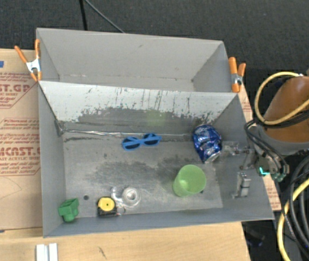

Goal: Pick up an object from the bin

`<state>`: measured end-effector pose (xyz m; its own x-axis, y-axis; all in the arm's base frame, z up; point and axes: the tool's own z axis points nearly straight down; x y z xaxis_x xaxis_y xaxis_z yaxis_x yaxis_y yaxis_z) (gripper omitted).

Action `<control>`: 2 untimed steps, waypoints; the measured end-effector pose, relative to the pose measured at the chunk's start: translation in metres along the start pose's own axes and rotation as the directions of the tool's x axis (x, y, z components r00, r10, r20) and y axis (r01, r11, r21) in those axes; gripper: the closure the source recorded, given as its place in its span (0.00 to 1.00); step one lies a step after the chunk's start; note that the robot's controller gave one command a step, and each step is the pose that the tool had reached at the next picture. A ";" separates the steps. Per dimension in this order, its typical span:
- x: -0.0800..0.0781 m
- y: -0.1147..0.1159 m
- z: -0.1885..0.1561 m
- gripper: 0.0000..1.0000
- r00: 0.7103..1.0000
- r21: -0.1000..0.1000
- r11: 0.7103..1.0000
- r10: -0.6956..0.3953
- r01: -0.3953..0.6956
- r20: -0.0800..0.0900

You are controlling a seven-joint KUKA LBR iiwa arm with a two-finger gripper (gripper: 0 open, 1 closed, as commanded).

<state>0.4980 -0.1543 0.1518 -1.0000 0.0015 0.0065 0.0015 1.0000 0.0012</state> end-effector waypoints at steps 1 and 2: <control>0.014 0.075 0.037 0.00 0.991 -0.002 0.991 -0.132 0.132 0.003; 0.001 0.120 0.077 0.00 0.922 0.009 0.922 -0.388 0.388 0.007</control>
Offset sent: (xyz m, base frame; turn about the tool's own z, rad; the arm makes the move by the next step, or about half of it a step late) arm -0.0134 0.0704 -0.0347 -0.1260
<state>0.4969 -0.0345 0.0748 -0.9224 -0.3863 -0.0015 -0.3862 0.9224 -0.0051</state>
